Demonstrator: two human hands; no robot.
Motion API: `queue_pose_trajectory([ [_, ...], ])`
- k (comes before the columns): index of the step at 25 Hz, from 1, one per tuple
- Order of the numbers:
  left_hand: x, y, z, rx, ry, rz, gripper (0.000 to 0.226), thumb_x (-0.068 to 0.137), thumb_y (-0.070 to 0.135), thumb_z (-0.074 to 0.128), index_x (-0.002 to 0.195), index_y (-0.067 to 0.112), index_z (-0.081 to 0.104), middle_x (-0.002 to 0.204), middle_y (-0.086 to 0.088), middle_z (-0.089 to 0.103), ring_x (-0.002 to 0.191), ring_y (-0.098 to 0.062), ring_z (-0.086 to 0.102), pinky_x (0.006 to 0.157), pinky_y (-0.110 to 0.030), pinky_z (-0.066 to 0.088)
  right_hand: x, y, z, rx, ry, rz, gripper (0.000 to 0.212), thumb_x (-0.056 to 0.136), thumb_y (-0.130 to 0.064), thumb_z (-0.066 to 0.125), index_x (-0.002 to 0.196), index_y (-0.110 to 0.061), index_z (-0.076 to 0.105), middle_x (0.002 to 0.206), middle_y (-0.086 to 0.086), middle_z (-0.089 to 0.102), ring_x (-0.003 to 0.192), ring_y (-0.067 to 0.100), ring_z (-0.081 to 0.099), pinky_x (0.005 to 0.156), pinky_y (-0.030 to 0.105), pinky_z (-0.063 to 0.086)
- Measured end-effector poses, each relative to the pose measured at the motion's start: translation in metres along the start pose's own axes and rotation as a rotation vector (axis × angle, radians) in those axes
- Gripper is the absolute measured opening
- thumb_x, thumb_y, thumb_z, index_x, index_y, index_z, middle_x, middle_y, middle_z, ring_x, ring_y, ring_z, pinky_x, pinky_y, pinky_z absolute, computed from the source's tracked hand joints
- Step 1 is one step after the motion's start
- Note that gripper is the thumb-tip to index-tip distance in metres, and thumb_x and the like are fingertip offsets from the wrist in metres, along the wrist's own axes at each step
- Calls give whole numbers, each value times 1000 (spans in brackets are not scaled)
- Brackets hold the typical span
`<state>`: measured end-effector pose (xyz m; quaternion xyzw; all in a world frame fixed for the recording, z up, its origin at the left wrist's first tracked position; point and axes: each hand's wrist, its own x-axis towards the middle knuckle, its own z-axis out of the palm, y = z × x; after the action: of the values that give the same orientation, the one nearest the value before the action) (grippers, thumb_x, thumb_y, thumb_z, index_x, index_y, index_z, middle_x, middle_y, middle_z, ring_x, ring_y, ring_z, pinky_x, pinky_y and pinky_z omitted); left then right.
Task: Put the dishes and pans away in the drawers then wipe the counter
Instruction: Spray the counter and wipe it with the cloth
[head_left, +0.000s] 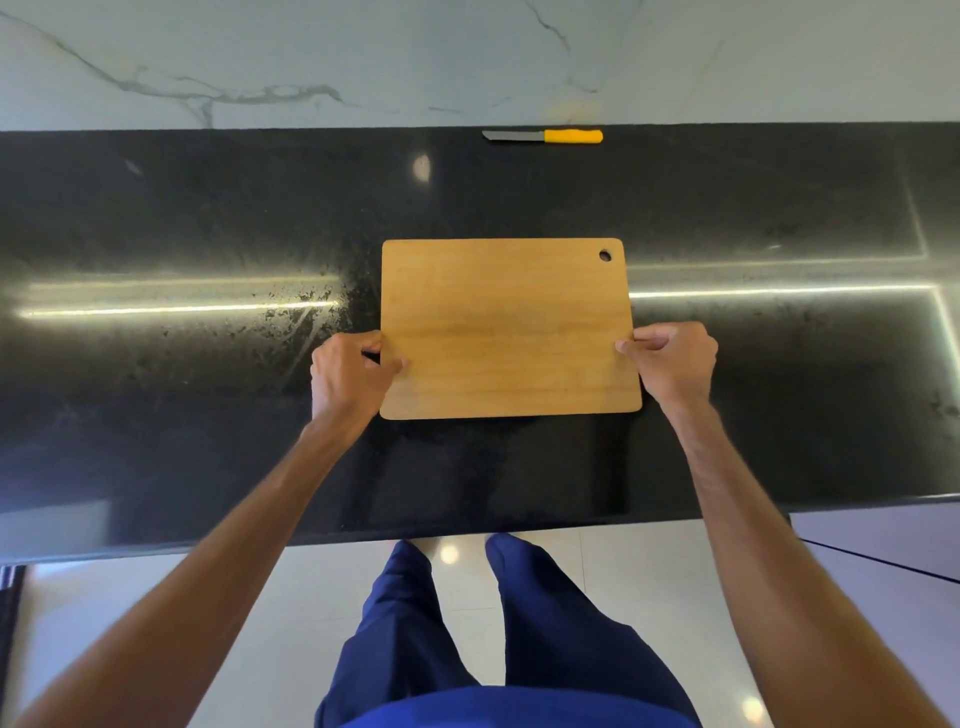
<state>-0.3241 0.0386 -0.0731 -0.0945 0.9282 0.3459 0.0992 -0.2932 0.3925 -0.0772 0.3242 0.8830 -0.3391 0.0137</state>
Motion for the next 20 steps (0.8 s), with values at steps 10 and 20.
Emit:
queue_pose_trajectory([
  [10, 71, 81, 47, 363, -230, 253, 86, 78, 36, 86, 148, 14, 41, 152, -14, 30, 139, -32, 28, 105, -42, 44, 64, -74, 42, -66, 23, -335, 46, 94, -18, 71, 136, -7, 59, 135, 11, 60, 125, 26, 59, 108, 36, 47],
  [20, 102, 103, 54, 368, -203, 228, 79, 65, 33, 93, 136, 19, 60, 135, -8, 43, 124, -24, 41, 94, -35, 53, 201, -166, 79, -458, -158, -568, 59, 104, -19, 57, 156, -10, 31, 154, 17, 39, 142, 34, 40, 113, 48, 39],
])
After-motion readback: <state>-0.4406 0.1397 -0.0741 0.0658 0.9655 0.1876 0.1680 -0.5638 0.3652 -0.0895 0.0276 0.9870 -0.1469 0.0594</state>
